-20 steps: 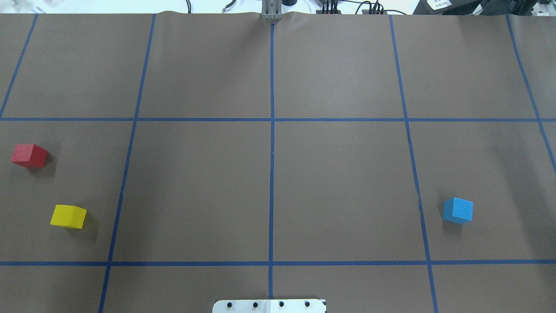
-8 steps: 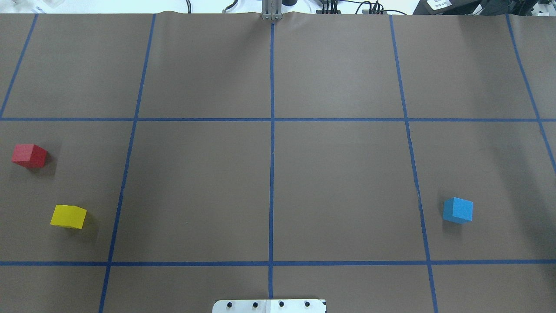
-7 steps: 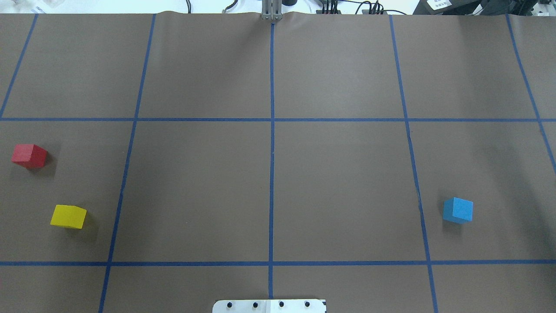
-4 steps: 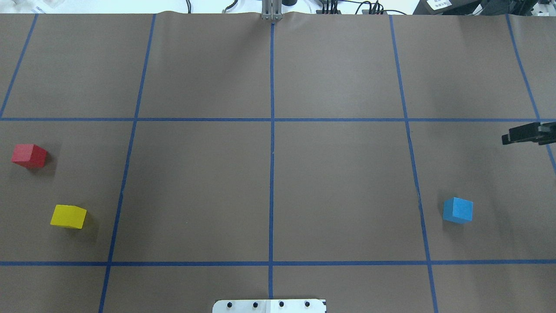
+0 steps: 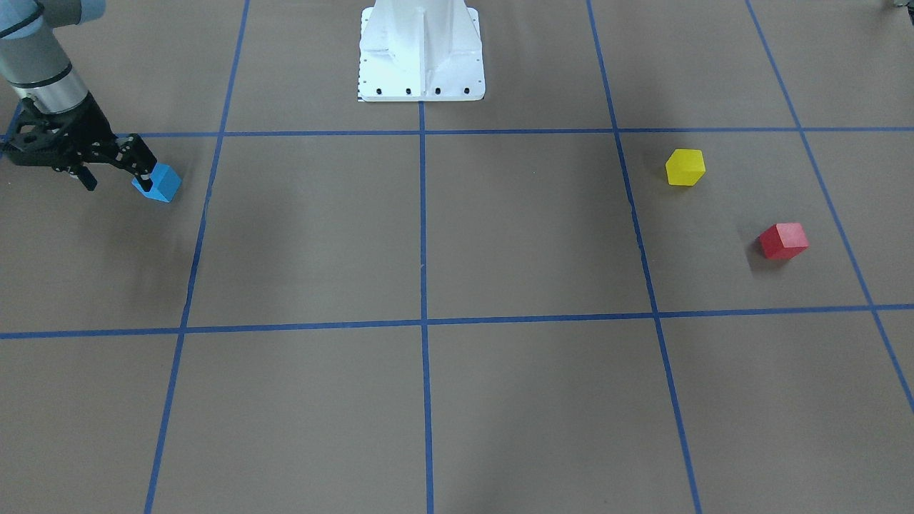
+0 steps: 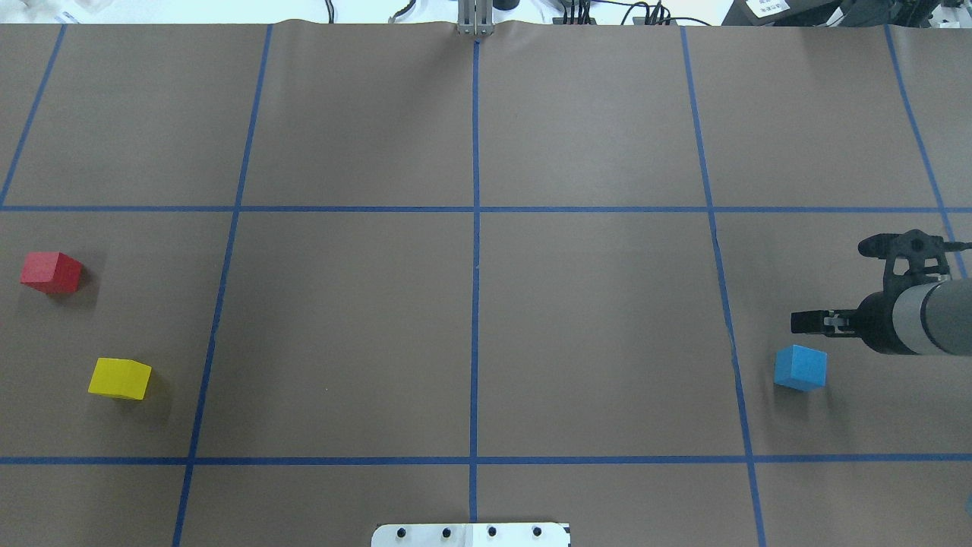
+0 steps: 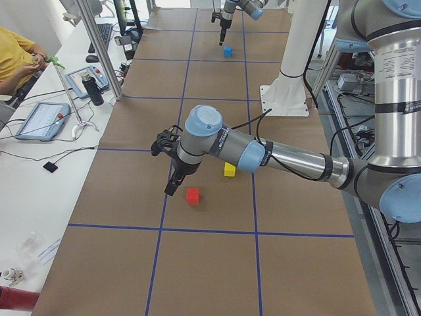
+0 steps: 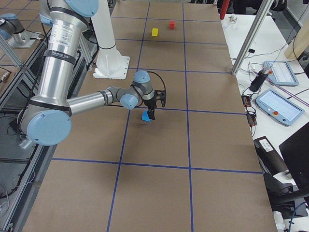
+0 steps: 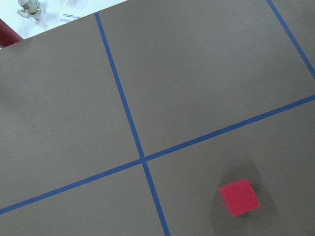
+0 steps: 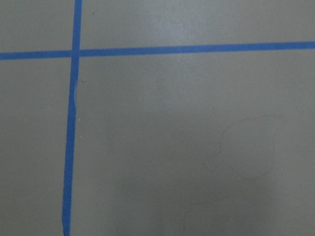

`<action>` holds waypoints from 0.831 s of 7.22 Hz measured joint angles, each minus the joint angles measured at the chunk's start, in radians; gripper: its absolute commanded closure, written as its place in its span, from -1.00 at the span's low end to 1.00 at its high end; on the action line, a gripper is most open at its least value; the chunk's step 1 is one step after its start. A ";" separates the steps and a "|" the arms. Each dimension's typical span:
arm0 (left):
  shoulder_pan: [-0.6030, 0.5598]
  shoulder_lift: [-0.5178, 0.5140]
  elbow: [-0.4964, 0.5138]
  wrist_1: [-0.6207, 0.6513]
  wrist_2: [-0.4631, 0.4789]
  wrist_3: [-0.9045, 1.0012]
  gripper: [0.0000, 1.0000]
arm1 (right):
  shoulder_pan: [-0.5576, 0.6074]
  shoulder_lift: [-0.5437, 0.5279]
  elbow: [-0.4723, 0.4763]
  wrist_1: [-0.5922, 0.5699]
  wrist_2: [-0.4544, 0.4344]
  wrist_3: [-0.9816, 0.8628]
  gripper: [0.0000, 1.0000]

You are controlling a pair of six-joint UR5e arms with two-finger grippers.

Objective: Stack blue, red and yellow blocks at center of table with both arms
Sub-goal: 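Lower the right gripper onto the blue cube and close it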

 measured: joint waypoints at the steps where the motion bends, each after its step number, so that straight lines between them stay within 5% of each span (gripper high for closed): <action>1: 0.000 0.001 0.000 -0.001 0.000 0.000 -1.00 | -0.067 -0.010 0.002 0.007 -0.061 0.054 -1.00; 3: 0.000 0.002 -0.001 -0.001 0.000 0.001 -1.00 | -0.131 -0.029 -0.003 0.010 -0.117 0.094 -0.99; 4: 0.000 0.002 -0.001 -0.002 0.000 0.001 -1.00 | -0.147 -0.036 -0.007 0.010 -0.128 0.098 0.23; 5: 0.000 0.003 -0.001 -0.002 0.000 0.001 -1.00 | -0.158 -0.039 -0.009 0.010 -0.135 0.099 0.99; 6: 0.000 0.004 -0.001 -0.004 0.000 0.002 -1.00 | -0.165 -0.037 -0.009 0.010 -0.142 0.099 1.00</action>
